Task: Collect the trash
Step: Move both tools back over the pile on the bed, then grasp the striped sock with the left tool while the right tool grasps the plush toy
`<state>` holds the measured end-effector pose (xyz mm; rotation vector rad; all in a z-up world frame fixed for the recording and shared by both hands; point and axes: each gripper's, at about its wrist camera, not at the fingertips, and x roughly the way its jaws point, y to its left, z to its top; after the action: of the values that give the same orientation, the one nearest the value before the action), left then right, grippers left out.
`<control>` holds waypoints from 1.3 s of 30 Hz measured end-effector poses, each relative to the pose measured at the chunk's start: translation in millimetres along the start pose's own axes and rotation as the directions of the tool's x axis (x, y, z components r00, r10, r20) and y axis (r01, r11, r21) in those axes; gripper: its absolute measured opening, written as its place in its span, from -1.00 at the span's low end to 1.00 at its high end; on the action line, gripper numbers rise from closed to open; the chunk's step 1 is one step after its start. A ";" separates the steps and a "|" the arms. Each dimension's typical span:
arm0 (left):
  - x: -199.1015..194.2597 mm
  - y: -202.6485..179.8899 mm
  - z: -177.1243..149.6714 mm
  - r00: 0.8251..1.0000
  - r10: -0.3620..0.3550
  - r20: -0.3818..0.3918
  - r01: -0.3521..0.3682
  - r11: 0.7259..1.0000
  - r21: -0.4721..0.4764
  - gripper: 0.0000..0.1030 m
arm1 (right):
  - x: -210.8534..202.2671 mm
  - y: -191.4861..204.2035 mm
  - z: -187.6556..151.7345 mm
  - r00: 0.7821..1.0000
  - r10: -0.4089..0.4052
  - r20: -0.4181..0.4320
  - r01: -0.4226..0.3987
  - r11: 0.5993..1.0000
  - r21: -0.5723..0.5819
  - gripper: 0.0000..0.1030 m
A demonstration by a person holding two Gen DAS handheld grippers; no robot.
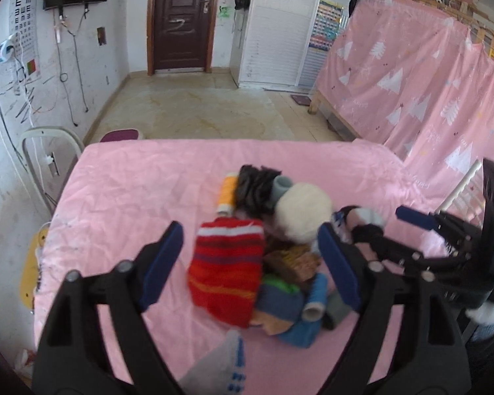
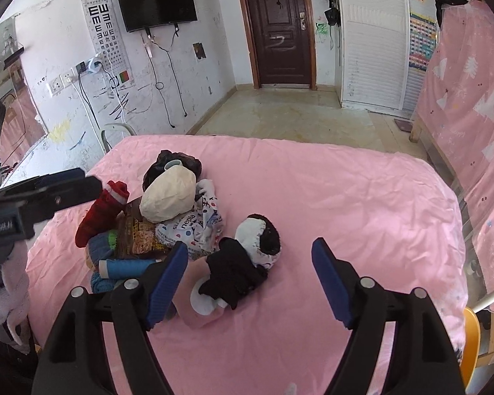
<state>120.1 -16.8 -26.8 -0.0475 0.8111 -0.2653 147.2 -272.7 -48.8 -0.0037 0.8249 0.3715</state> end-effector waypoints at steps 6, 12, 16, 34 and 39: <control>10.4 6.2 -5.9 1.000 0.005 -0.017 -0.004 0.999 0.050 0.69 | 12.9 3.2 2.9 1.000 -0.002 -0.029 0.002 1.000 0.009 0.32; 27.6 18.0 -13.5 0.997 -0.021 -0.075 0.021 1.000 0.003 0.48 | 24.3 5.2 4.7 0.998 0.007 -0.060 -0.006 1.000 0.013 0.32; 31.9 31.3 -15.3 0.995 -0.037 -0.089 0.033 0.999 -0.041 0.19 | 30.7 7.9 6.0 0.997 0.015 -0.079 -0.014 1.000 0.016 0.32; 6.9 27.0 -7.5 0.999 -0.007 -0.035 0.005 0.997 -0.078 -0.65 | 8.0 -13.7 5.5 0.995 0.095 0.001 -0.095 0.993 0.073 -0.30; -7.0 0.5 3.3 1.000 -0.016 0.004 0.016 0.999 -0.035 -0.65 | -16.6 -25.8 4.3 0.995 0.081 0.056 -0.085 0.994 0.071 -0.30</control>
<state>118.0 -14.8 -19.6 -0.0875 0.8121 -0.2664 148.4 -301.5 -37.6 0.1081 0.7876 0.4181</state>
